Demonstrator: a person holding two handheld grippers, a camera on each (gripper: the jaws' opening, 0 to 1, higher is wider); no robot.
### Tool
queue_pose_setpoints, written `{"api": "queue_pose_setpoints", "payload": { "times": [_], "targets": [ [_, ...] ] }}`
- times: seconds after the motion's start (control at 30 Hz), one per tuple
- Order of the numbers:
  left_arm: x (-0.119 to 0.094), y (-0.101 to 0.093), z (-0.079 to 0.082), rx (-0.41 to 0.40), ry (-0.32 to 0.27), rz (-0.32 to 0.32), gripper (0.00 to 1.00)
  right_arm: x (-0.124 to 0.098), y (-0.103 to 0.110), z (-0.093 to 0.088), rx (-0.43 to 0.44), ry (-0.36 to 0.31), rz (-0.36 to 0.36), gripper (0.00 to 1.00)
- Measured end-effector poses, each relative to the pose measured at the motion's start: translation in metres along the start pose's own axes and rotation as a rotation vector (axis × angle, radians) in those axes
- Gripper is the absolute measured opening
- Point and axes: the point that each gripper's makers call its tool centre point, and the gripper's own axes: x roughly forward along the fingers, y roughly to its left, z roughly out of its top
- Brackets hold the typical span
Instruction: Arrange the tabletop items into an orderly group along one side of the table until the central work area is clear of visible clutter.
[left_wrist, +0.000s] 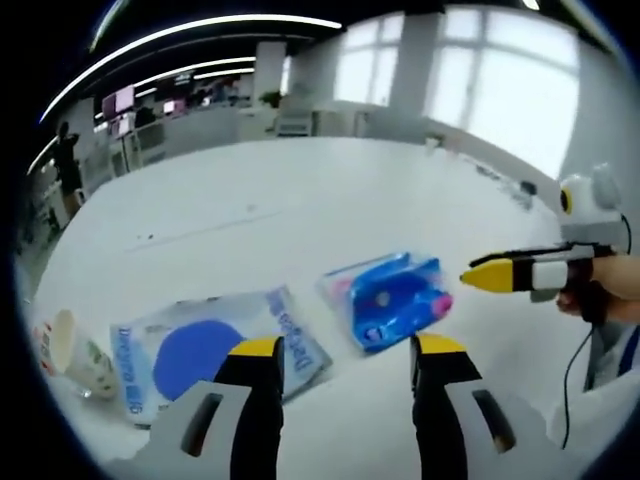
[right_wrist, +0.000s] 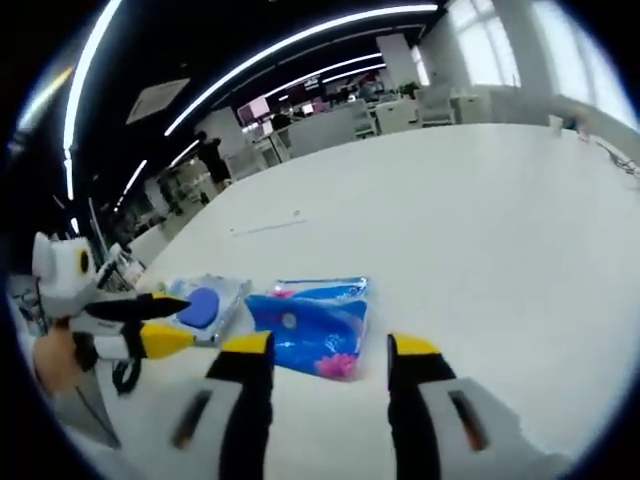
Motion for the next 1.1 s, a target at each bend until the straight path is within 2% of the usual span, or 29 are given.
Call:
{"api": "queue_pose_setpoints", "payload": {
  "times": [0.13, 0.2, 0.37, 0.67, 0.77, 0.87, 1.1],
  "targets": [
    [0.012, -0.007, 0.002, -0.019, 0.011, -0.028, 0.43, 0.003, -0.007, -0.007, 0.02, 0.019, -0.016, 0.41],
    [0.02, -0.01, -0.004, 0.001, 0.049, -0.027, 0.41, 0.005, -0.01, -0.01, 0.025, 0.028, -0.023, 0.4],
    [0.034, -0.023, -0.004, 0.01, 0.064, -0.064, 0.4, 0.009, -0.014, -0.018, 0.04, 0.05, -0.025, 0.38],
    [0.047, -0.017, 0.0, 0.039, 0.086, -0.023, 0.31, 0.017, -0.017, -0.027, 0.069, 0.07, -0.016, 0.33],
    [0.052, -0.015, -0.002, 0.057, 0.105, -0.02, 0.22, 0.021, -0.016, -0.029, 0.073, 0.081, -0.008, 0.31],
    [0.054, -0.008, -0.01, 0.07, 0.143, 0.013, 0.1, 0.025, -0.015, -0.032, 0.065, 0.093, 0.002, 0.25],
    [0.057, -0.004, -0.013, 0.018, 0.156, 0.029, 0.05, 0.031, -0.011, -0.037, 0.066, 0.11, 0.017, 0.12]
  ]
}}
